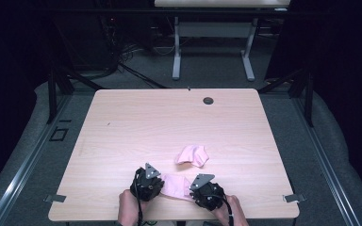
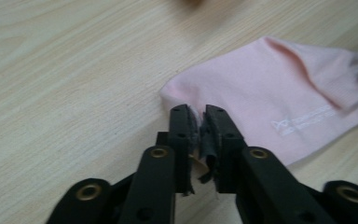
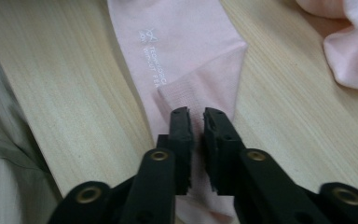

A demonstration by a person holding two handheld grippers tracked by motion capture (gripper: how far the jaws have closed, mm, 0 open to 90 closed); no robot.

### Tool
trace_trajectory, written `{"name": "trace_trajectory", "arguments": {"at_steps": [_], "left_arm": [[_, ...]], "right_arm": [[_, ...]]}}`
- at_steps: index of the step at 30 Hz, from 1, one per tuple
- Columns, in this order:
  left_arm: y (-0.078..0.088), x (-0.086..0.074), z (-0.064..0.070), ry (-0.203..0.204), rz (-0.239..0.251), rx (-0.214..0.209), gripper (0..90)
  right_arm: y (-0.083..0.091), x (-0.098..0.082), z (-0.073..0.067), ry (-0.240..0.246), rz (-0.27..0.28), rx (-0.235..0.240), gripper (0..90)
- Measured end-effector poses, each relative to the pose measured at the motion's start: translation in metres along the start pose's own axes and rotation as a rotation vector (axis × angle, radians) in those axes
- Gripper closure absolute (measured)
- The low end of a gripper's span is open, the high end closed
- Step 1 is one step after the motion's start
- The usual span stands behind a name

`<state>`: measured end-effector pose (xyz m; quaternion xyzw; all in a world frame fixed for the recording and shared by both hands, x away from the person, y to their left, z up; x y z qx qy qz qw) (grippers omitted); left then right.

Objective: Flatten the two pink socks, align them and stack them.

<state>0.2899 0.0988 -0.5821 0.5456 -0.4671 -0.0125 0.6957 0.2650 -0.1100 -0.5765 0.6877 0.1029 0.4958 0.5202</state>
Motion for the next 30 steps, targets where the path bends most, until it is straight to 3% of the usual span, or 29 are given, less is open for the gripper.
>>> {"name": "trace_trajectory", "arguments": {"at_steps": [3, 6, 12, 16, 19, 22, 23, 27, 30], "left_arm": [[-0.001, 0.0, 0.002, -0.017, -0.005, 0.017, 88.9], [0.001, -0.002, 0.003, -0.029, -0.001, 0.03, 89.5], [0.005, -0.006, 0.005, -0.038, 0.012, 0.031, 89.5], [0.008, -0.009, 0.006, -0.037, 0.016, 0.029, 89.5], [0.011, -0.012, 0.007, -0.03, 0.017, 0.031, 89.4], [0.015, -0.017, 0.009, -0.009, 0.013, 0.024, 88.8], [0.017, -0.018, 0.009, -0.007, 0.014, 0.028, 86.7], [0.025, -0.017, 0.008, 0.012, 0.031, 0.038, 61.4], [0.027, -0.013, 0.003, 0.022, 0.054, 0.051, 58.4]], "right_arm": [[0.001, 0.0, 0.001, -0.009, 0.012, 0.004, 87.1], [0.004, -0.002, 0.007, -0.086, 0.043, 0.033, 87.4], [0.016, -0.011, 0.036, -0.294, 0.114, 0.091, 87.1], [0.016, -0.016, 0.055, -0.394, 0.104, 0.077, 87.0], [0.011, -0.019, 0.064, -0.443, 0.094, 0.06, 80.4], [0.015, -0.02, 0.067, -0.463, 0.107, 0.039, 73.6], [0.018, -0.021, 0.065, -0.448, 0.112, 0.049, 69.7], [0.021, -0.018, 0.051, -0.355, 0.101, 0.06, 62.0], [0.017, -0.013, 0.042, -0.297, 0.084, 0.053, 60.4]]}}
Point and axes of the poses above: each handheld gripper's, and its own axes: y roughly backward along the jaws, x roughly out of its top, z roughly to its right, the point moved 2 cm from there along -y, roughly forward along the jaws, and after that the axes turned 4 degrees about -y, right-handed, at the moved point
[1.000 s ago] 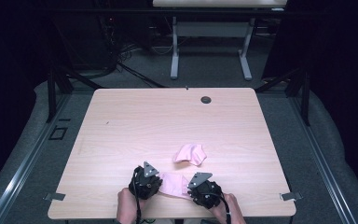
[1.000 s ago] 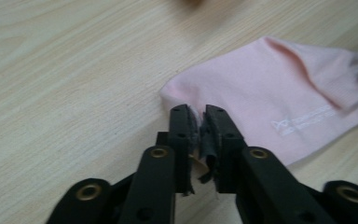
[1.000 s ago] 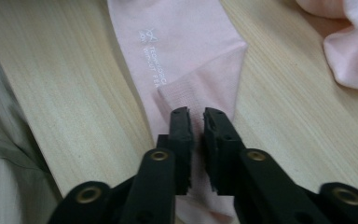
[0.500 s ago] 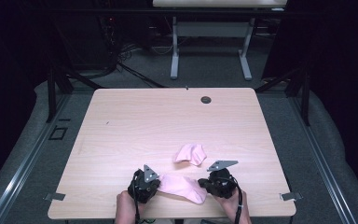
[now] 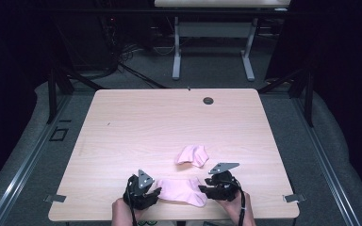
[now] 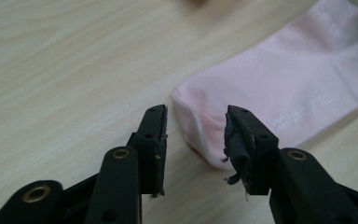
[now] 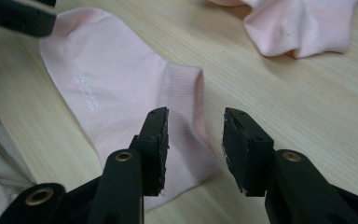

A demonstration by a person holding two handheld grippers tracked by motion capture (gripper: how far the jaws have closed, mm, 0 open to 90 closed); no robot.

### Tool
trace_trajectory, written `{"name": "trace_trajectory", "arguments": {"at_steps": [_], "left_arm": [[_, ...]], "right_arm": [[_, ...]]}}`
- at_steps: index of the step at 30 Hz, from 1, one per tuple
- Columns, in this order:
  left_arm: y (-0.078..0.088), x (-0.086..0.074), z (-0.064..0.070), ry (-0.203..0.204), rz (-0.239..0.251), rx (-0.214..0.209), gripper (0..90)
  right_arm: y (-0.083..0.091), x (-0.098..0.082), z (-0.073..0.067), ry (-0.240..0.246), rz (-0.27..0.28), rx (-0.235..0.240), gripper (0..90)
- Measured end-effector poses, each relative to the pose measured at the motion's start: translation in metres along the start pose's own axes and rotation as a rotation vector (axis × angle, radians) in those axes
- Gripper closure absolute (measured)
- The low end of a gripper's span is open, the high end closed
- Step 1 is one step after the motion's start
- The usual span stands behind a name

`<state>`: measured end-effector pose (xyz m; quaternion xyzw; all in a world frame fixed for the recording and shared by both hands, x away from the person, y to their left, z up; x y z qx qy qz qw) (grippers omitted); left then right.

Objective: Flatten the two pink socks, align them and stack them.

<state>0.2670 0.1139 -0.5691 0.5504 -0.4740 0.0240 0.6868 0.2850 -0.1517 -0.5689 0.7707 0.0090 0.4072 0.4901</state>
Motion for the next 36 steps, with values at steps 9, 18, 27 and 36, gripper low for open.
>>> {"name": "trace_trajectory", "arguments": {"at_steps": [9, 18, 27, 36], "left_arm": [[-0.016, -0.002, 0.002, -0.026, -0.059, -0.031, 86.8], [-0.012, -0.008, 0.004, -0.019, -0.047, -0.014, 89.3], [-0.002, -0.018, 0.005, 0.018, 0.0, 0.011, 86.4], [0.006, 0.009, -0.025, 0.069, 0.051, 0.031, 38.4]], "right_arm": [[-0.017, 0.001, -0.008, 0.067, -0.038, -0.024, 81.1], [-0.016, 0.0, -0.003, 0.041, -0.04, -0.027, 86.9], [-0.014, 0.002, 0.004, 0.029, -0.055, 0.003, 72.6], [0.007, 0.016, 0.03, -0.031, 0.041, 0.009, 45.9]]}}
Point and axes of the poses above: each handheld gripper's, and its own axes: y roughly backward along the jaws, x roughly out of its top, z roughly to its right, the point moved 2 cm from there along -y, roughly forward along the jaws, and after that the axes turned 4 degrees about -y, right-handed, at the moved point
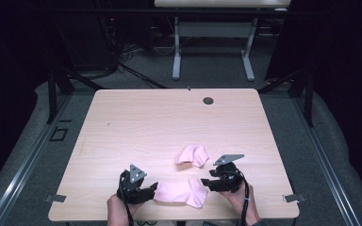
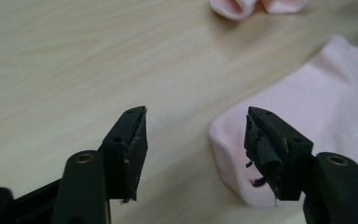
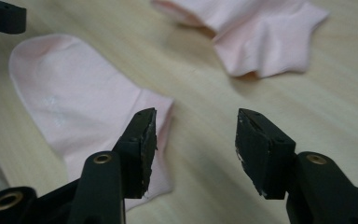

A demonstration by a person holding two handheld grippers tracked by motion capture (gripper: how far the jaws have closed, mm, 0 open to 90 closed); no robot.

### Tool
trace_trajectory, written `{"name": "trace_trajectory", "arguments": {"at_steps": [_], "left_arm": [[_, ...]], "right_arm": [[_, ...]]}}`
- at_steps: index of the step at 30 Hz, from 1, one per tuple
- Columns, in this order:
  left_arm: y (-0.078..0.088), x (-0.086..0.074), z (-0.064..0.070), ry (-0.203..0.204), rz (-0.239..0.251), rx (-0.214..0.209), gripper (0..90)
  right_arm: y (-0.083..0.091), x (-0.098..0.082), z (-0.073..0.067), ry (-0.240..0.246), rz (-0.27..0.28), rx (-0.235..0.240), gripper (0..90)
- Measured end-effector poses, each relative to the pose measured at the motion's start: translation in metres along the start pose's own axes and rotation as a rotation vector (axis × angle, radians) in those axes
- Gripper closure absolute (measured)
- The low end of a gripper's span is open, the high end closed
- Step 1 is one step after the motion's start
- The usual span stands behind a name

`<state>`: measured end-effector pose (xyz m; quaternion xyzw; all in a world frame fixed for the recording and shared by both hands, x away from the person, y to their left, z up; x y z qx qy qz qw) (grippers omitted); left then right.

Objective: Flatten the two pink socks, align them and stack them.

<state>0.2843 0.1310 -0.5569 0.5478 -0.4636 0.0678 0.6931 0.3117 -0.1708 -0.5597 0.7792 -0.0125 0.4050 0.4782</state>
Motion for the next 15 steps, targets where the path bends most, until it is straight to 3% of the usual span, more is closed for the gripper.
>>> {"name": "trace_trajectory", "arguments": {"at_steps": [6, 15], "left_arm": [[-0.02, 0.035, -0.017, 0.011, 0.0, -0.025, 37.1], [-0.061, 0.069, -0.021, 0.007, -0.053, -0.108, 46.9]], "right_arm": [[0.002, 0.022, 0.022, -0.034, 0.022, -0.061, 46.0], [-0.022, 0.042, 0.042, -0.059, -0.024, -0.097, 49.2]]}}
Point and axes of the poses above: each handheld gripper's, and its own axes: y roughly backward along the jaws, x roughly out of its top, z roughly to its right, the point moved 2 cm from there along -y, roughly forward along the jaws, and after that the axes turned 4 degrees about -y, right-handed, at the moved point
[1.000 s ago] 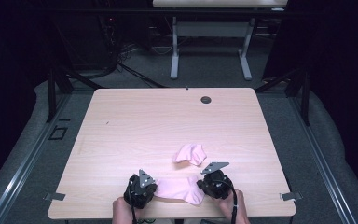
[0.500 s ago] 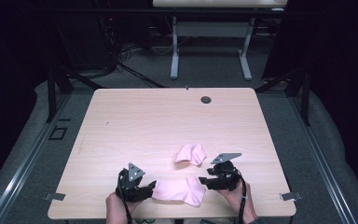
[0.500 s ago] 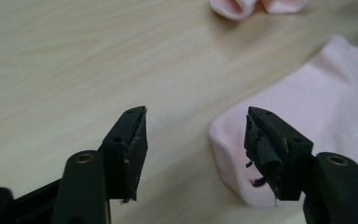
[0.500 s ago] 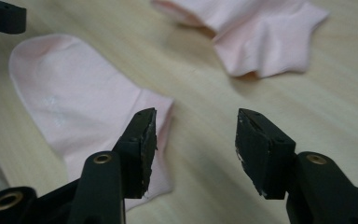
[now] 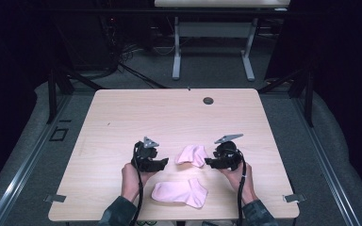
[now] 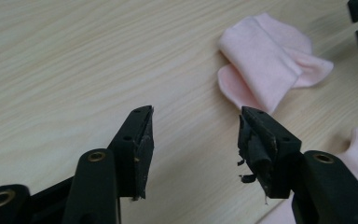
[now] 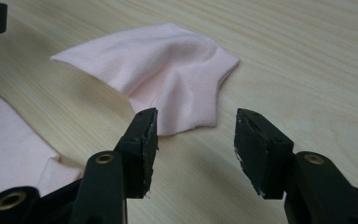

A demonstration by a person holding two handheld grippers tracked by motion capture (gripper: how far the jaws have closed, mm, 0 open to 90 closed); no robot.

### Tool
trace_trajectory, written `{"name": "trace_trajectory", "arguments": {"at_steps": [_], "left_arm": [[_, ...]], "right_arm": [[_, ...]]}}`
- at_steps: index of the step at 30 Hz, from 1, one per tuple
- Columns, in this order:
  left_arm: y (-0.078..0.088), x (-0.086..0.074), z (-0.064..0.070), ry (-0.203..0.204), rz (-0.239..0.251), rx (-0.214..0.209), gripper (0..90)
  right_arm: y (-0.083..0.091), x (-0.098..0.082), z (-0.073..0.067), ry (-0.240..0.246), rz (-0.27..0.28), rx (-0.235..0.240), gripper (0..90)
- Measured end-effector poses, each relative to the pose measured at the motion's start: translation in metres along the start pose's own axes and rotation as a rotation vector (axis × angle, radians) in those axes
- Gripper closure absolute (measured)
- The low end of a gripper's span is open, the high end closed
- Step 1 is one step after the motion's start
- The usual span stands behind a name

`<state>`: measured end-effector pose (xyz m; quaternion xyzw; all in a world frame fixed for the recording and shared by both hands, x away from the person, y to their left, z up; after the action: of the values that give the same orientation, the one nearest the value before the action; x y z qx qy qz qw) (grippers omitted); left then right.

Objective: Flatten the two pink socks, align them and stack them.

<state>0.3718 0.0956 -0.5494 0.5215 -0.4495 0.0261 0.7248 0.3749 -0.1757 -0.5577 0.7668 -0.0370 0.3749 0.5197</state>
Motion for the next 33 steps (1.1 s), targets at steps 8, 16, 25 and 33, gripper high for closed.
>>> {"name": "trace_trajectory", "arguments": {"at_steps": [8, 16, 25, 33], "left_arm": [[-0.029, 0.02, 0.003, -0.033, -0.06, -0.034, 51.4], [-0.048, 0.025, 0.014, -0.08, -0.116, -0.045, 55.5], [-0.057, 0.024, 0.023, -0.143, -0.154, -0.013, 59.9], [-0.06, 0.022, 0.032, -0.204, -0.173, 0.019, 66.9]], "right_arm": [[-0.012, 0.006, 0.004, -0.01, -0.018, -0.012, 51.0], [-0.019, 0.013, 0.004, -0.006, -0.023, -0.009, 53.8], [-0.035, 0.016, 0.004, 0.002, -0.061, -0.033, 59.2], [-0.041, 0.015, -0.001, 0.02, -0.065, -0.051, 66.4]]}}
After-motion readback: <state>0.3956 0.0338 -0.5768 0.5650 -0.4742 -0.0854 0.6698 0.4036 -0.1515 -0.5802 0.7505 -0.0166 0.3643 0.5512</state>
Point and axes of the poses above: each handheld gripper's, and its own axes: y roughly backward along the jaws, x roughly out of its top, z roughly to its right, the point moved 2 cm from there along -y, roughly forward along the jaws, and after that the axes turned 4 degrees about -y, right-handed, at the moved point
